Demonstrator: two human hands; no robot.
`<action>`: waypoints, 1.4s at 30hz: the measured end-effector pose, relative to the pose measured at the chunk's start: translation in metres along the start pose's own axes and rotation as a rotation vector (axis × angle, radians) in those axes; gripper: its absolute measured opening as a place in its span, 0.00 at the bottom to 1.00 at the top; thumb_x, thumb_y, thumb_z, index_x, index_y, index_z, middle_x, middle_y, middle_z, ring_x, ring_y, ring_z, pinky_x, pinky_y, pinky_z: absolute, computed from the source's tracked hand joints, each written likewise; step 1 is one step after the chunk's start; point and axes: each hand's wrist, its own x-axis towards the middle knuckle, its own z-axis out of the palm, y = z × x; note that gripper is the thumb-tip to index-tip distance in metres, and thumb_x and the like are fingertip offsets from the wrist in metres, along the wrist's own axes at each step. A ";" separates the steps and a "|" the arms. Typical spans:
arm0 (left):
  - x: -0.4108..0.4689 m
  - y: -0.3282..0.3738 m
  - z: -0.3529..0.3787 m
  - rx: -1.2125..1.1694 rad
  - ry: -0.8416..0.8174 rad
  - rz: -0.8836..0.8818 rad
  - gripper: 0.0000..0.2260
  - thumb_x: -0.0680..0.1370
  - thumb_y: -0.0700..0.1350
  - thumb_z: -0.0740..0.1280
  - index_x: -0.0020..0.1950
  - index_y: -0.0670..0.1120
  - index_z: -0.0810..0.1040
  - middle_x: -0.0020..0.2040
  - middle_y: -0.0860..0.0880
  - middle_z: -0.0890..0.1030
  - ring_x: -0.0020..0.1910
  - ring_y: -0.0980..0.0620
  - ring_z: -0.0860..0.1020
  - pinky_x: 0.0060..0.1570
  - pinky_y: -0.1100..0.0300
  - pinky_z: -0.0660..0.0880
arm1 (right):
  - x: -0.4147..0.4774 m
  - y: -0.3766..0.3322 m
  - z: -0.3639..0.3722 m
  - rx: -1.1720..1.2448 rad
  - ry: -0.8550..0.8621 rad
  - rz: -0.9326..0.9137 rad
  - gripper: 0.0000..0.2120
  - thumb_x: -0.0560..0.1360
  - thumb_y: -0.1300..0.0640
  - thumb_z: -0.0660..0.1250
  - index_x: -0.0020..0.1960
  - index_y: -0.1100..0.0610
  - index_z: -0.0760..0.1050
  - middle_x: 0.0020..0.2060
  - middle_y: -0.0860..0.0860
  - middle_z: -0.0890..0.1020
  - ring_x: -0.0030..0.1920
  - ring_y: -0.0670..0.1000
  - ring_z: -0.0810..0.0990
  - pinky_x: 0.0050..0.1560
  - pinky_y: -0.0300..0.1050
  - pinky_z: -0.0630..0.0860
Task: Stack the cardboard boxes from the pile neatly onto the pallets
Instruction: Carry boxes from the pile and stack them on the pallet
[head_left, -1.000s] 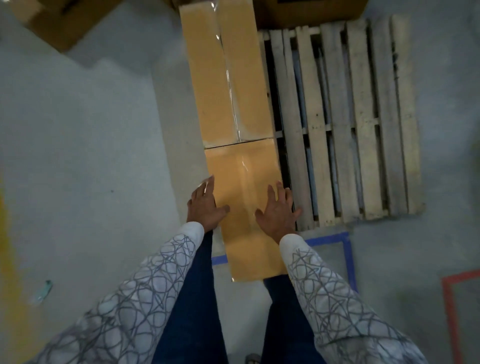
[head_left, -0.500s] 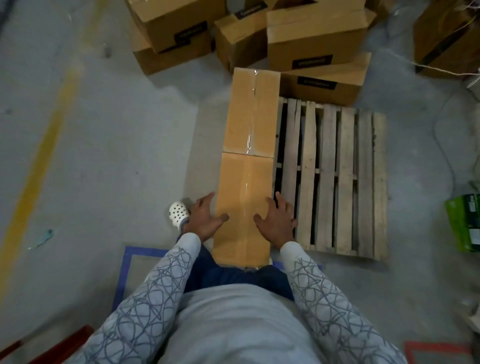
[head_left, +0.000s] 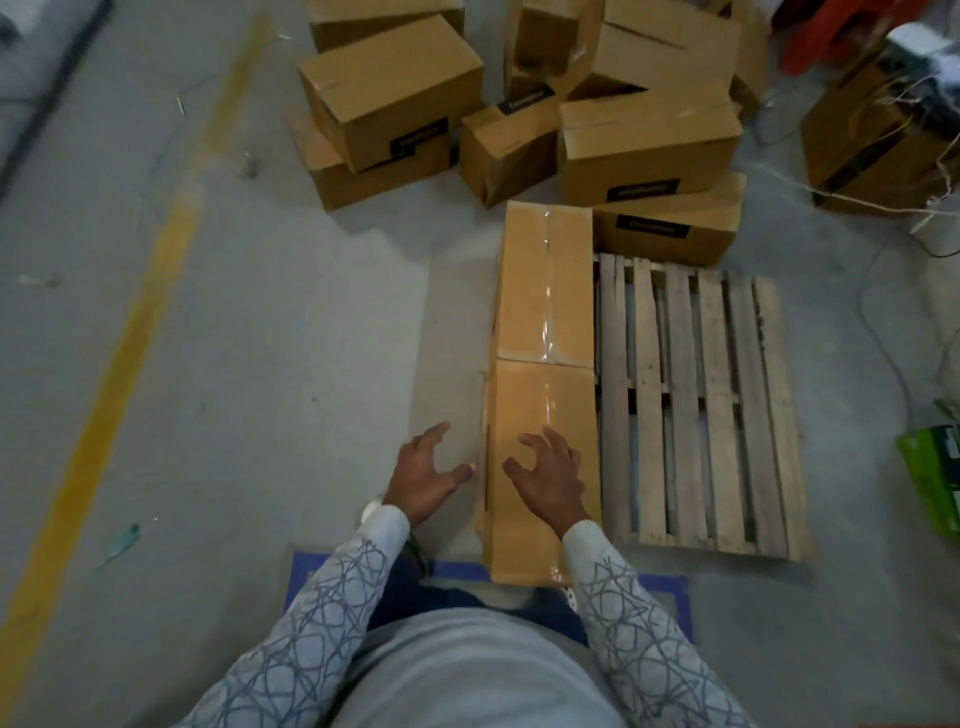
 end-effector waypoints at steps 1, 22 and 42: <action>0.000 -0.005 -0.017 0.006 -0.009 0.001 0.35 0.75 0.52 0.77 0.79 0.54 0.66 0.73 0.46 0.73 0.74 0.46 0.68 0.72 0.51 0.66 | -0.001 -0.015 0.009 0.004 -0.023 0.004 0.24 0.80 0.43 0.67 0.74 0.46 0.70 0.81 0.48 0.57 0.80 0.57 0.53 0.74 0.67 0.58; 0.113 0.045 -0.206 -0.152 0.060 0.056 0.24 0.75 0.49 0.78 0.69 0.52 0.78 0.61 0.52 0.80 0.62 0.56 0.76 0.63 0.59 0.70 | 0.113 -0.223 0.023 0.194 -0.041 -0.096 0.22 0.79 0.44 0.70 0.70 0.49 0.76 0.72 0.51 0.72 0.74 0.55 0.67 0.77 0.56 0.64; 0.423 0.195 -0.397 -0.359 0.198 -0.038 0.15 0.75 0.49 0.78 0.60 0.54 0.83 0.55 0.52 0.84 0.57 0.53 0.81 0.55 0.61 0.76 | 0.404 -0.501 -0.104 0.325 -0.097 -0.143 0.18 0.80 0.47 0.69 0.68 0.51 0.78 0.64 0.49 0.81 0.61 0.50 0.78 0.63 0.47 0.75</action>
